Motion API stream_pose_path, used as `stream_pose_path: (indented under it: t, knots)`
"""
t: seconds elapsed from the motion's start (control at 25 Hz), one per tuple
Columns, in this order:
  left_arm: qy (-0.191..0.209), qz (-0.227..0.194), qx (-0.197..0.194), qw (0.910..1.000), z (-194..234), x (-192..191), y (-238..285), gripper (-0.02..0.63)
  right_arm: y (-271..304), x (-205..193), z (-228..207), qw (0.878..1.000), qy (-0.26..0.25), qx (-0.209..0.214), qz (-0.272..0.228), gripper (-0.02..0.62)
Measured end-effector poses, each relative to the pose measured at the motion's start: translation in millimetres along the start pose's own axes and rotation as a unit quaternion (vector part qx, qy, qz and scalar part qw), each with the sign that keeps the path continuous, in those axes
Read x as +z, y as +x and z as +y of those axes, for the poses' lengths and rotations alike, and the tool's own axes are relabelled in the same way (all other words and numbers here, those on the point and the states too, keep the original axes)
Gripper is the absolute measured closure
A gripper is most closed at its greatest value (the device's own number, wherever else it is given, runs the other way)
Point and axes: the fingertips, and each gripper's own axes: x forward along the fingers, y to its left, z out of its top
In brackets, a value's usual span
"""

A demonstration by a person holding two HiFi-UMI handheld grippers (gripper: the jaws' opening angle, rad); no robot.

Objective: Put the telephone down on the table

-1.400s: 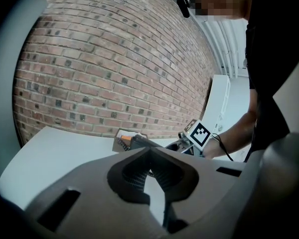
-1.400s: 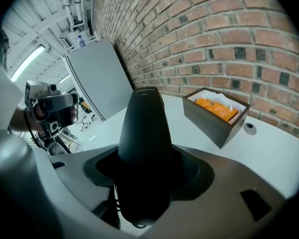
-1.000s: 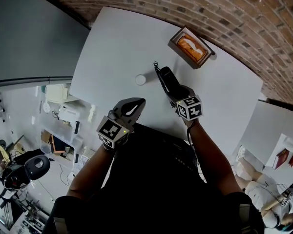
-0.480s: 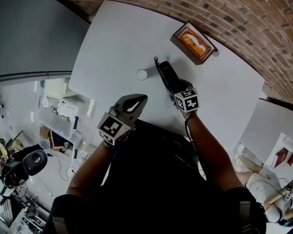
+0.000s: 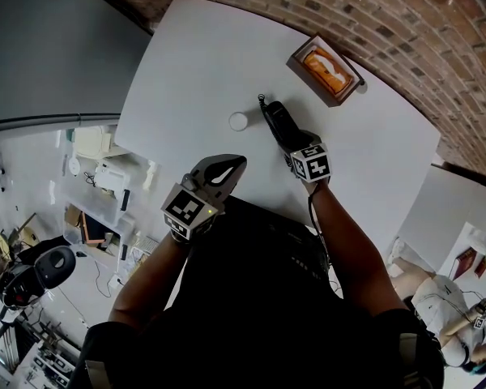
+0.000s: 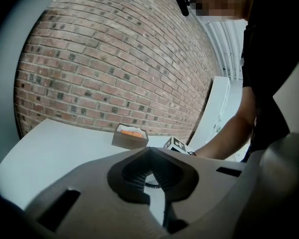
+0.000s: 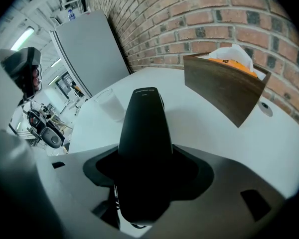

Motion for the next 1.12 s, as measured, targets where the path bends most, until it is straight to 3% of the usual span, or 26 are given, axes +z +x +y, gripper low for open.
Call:
stream_pose_path:
  t: [0.84,1.12]
  knots:
    - [-0.010,0.000,0.005,0.9999,8.6,-9.8,-9.1,0.600,7.6,-7.7,-5.7,0.999,-0.024,-0.026,0.018,0.324]
    - [-0.013,0.002,0.002,0.9999,7.3,-12.2,-10.2,0.600,9.6,-7.7,-6.2,1.000,-0.002,-0.016,0.010,0.324]
